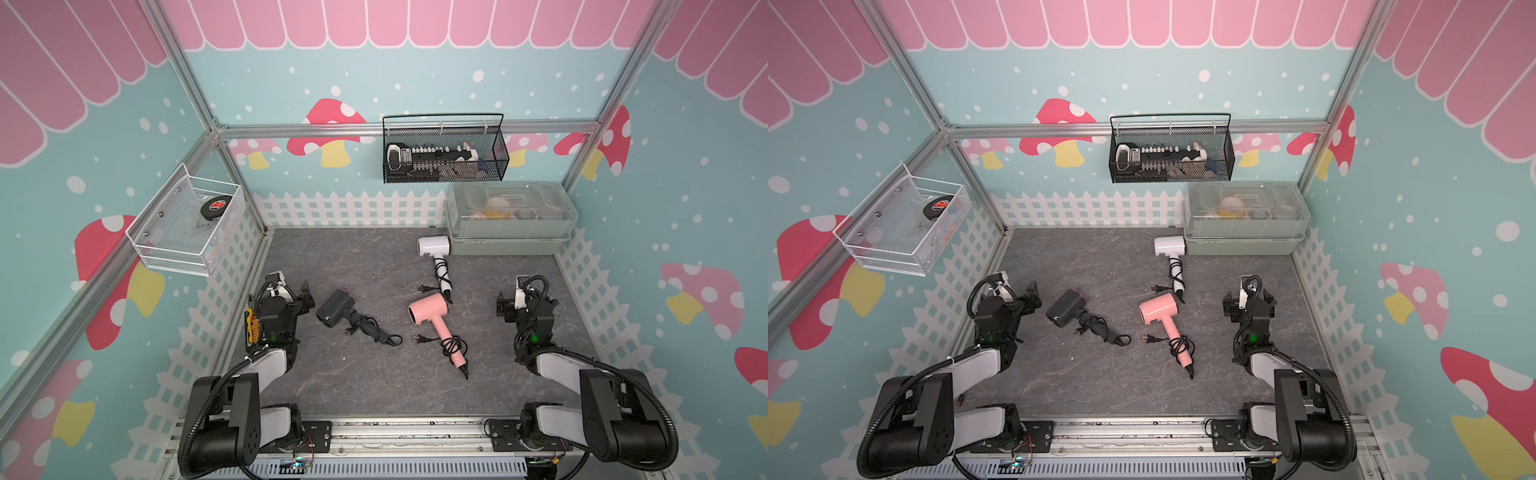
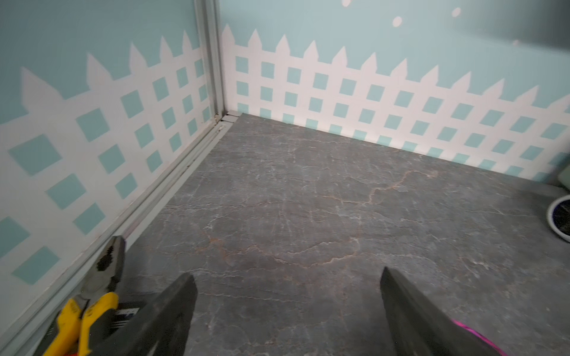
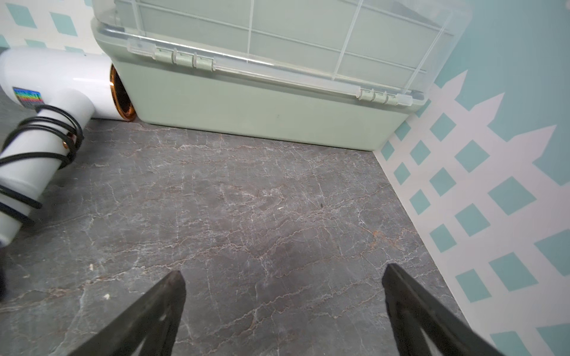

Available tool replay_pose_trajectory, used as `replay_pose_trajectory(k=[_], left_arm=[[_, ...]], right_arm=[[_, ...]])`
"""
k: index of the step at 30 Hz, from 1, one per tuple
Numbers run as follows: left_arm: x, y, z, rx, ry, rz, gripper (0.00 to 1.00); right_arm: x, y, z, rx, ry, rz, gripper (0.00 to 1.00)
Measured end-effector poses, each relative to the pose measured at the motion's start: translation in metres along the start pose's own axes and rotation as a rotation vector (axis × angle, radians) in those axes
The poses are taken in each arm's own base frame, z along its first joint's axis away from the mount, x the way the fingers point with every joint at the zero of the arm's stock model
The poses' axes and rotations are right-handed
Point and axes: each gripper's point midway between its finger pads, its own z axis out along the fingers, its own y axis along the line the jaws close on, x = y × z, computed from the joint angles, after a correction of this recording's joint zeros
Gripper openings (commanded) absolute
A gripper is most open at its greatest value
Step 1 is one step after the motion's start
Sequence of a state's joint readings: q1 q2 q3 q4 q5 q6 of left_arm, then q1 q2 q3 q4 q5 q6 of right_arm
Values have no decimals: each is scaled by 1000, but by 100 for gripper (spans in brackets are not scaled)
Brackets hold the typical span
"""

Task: Wrap the cord around the hair dryer
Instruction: Reset both arms

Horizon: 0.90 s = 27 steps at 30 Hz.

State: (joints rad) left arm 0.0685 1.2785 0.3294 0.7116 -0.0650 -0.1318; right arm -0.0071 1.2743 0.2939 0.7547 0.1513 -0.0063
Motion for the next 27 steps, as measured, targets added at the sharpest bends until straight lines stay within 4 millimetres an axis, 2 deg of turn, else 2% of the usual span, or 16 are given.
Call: replay_pose_trajectory(k=[2, 6, 10, 12, 16, 20, 27], left_arm=[[5, -9, 4, 28, 4, 10, 92], [21, -8, 12, 25, 29, 13, 92], [32, -8, 18, 25, 44, 19, 92], [34, -11, 20, 28, 40, 26, 92], [37, -21, 21, 40, 35, 52, 93], [32, -20, 21, 24, 13, 56, 94], [30, -15, 22, -6, 5, 55, 95]], right_arm=[[-3, 3, 0, -15, -16, 10, 99], [-1, 12, 4, -55, -52, 26, 99], [31, 25, 12, -101, -4, 21, 99], [42, 29, 11, -117, 27, 18, 98], [27, 29, 17, -122, -9, 21, 99], [15, 23, 22, -95, -31, 29, 99], [17, 21, 25, -80, -8, 32, 99]])
